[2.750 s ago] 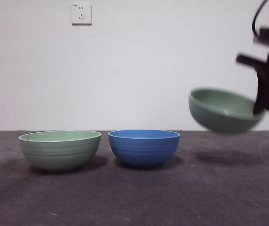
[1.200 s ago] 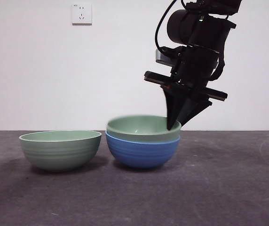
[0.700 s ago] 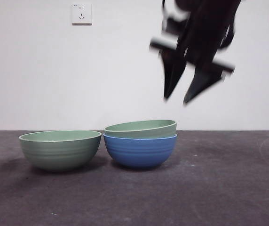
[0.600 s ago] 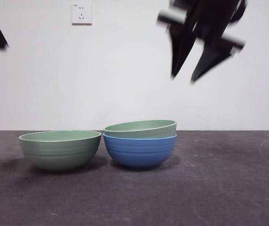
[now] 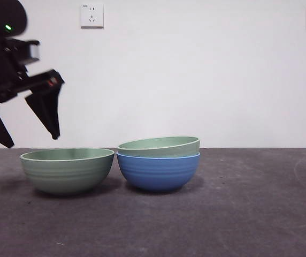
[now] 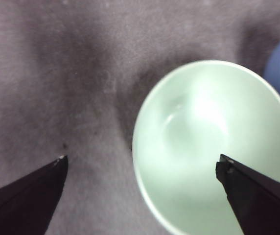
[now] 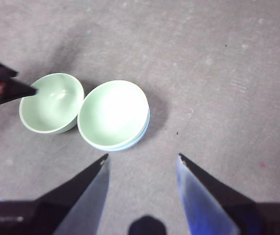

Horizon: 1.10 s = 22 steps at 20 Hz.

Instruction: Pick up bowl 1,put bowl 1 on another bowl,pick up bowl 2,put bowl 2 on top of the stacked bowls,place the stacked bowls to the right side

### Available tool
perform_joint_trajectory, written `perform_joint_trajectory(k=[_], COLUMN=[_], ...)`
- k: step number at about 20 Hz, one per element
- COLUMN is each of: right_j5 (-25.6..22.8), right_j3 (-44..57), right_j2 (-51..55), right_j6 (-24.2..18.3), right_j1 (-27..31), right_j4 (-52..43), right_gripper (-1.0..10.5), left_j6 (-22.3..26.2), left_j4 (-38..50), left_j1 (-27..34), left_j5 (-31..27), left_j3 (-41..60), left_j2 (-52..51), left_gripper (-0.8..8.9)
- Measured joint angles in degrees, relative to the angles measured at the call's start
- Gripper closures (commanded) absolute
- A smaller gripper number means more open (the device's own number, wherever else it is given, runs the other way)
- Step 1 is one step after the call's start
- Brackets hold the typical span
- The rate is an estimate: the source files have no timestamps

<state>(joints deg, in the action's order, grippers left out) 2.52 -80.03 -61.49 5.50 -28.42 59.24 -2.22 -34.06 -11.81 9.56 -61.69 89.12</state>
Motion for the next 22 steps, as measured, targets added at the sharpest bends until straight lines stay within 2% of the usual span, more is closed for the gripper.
perform_joint_trajectory(k=[4,7,8,10,12,16,17,22], right_j5=[0.02,0.02,0.02,0.02,0.02,0.02,0.02,0.04], right_j3=[0.00,0.00,0.00,0.00,0.00,0.00,0.00,0.00], right_j2=[2.54,2.56,2.54,2.54,2.54,2.54,2.54,2.54], right_j6=[-0.15,-0.15,-0.15,-0.15,-0.15,-0.15,-0.15,-0.15], right_j1=[0.00,0.00,0.00,0.00,0.00,0.00,0.00,0.00], right_j4=[0.83,1.01,1.05,1.11,1.18,1.36,1.38,1.40], right_gripper=[7.2,7.2,7.2,7.2,7.2,7.2,7.2,7.2], left_j6=[0.02,0.02,0.02,-0.15,-0.44,-0.90,-0.98,-1.92], left_j4=[-2.34,-3.48,-4.50,-5.68,-5.77,-5.77,-5.73,-5.27], left_j1=[-0.66,-0.74,-0.74,-0.74,-0.74,-1.55,-1.81,-2.89], left_j5=[-1.22,-1.62,-1.70,-1.73,-1.73,-1.75,-1.73,-1.90], left_j3=[-2.05,-2.05,-2.05,-2.05,-2.05,-2.05,-2.05,-2.05], left_j2=[4.07,4.04,4.04,4.04,4.04,4.04,4.04,4.04], left_gripper=[3.98,6.28,6.63,6.69,7.58,7.76,8.29,8.22])
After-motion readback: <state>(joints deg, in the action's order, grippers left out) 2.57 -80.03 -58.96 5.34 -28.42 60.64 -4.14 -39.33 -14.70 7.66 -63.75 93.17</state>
